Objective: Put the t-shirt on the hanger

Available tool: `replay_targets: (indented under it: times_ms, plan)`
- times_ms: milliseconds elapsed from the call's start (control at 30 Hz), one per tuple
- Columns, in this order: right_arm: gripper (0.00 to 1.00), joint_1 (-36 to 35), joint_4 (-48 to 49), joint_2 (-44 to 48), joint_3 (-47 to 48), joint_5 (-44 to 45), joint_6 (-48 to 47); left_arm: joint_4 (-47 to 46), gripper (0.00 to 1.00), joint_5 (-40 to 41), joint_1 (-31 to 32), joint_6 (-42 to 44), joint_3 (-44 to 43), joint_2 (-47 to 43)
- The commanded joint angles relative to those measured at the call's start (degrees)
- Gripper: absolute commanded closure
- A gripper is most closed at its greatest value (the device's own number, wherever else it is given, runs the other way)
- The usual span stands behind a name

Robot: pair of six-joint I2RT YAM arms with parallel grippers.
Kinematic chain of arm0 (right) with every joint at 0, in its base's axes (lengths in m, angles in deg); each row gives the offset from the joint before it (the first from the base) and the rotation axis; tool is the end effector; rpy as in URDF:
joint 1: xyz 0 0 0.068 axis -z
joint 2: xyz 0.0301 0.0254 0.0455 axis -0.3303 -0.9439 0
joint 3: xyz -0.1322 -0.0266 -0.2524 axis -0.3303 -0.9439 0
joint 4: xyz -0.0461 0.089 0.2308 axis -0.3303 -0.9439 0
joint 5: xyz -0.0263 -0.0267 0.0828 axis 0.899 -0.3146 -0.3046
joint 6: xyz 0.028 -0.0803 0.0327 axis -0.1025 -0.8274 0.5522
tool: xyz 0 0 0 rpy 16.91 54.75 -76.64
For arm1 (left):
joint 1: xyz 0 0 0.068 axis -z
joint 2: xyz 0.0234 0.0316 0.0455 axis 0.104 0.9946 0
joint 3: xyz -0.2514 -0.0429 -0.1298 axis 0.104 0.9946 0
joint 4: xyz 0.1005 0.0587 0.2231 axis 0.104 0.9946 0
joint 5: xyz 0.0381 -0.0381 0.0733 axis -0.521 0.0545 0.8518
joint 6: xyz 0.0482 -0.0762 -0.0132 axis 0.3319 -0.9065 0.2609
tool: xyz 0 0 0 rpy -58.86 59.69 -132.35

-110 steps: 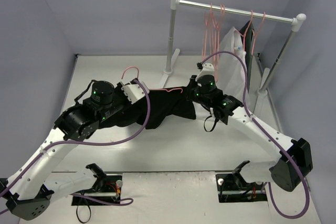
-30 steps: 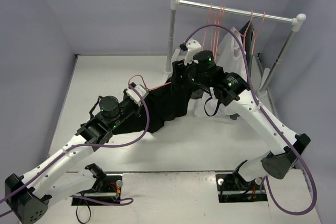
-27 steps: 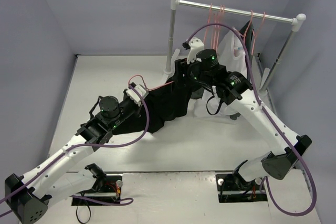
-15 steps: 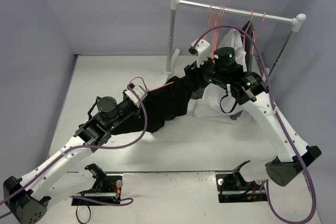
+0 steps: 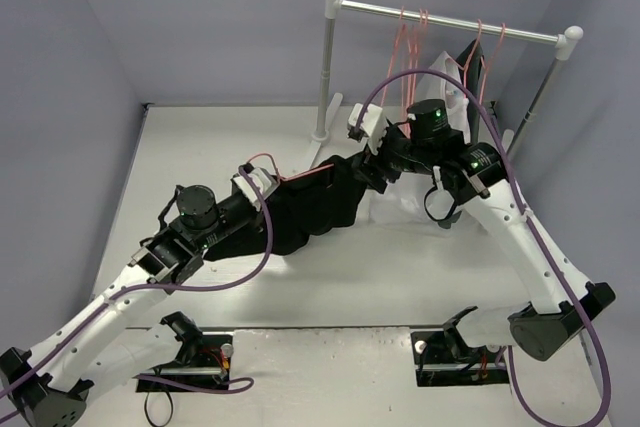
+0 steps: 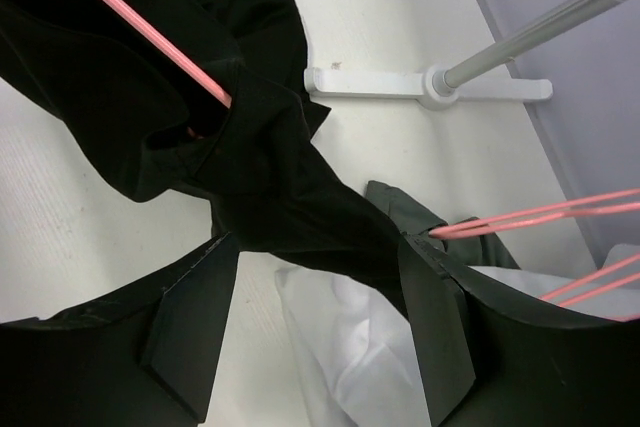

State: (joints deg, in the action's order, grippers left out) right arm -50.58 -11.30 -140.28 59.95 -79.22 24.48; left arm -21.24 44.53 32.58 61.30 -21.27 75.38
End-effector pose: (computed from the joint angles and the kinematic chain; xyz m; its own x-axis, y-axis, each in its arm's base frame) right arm 0.2413 0.1865 0.4433 0.1950 -0.4525 -0.8702 -0.8341 0.3903 -0.3899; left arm 0.1590 -0.1548 0.3697 0.0765 0.0817 -0.9937 0.8071 0.5802 0.1098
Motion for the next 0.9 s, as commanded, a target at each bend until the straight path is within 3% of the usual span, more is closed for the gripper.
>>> replay_targets:
  times_ms: [0,633,733,867]
  plan:
    - [0.38,-1.04,1.18,-1.09,2.44,-2.98,-3.66,-2.38,1.00,-2.19,-0.40,-0.14,-5.23,-1.85]
    - [0.36,-6.67,1.28,-2.62,-0.93,0.48,-5.32,7.92,1.00,-9.90,-0.31,2.09,-11.12,-1.30]
    - [0.41,-6.62,1.19,-2.37,-1.48,0.17,-5.23,8.47,1.00,-10.34,-0.36,2.55,-11.25,-1.21]
    - [0.64,-6.63,1.10,-1.14,-2.74,-0.14,-5.06,10.98,1.00,-10.03,-0.41,4.21,-12.53,-0.37]
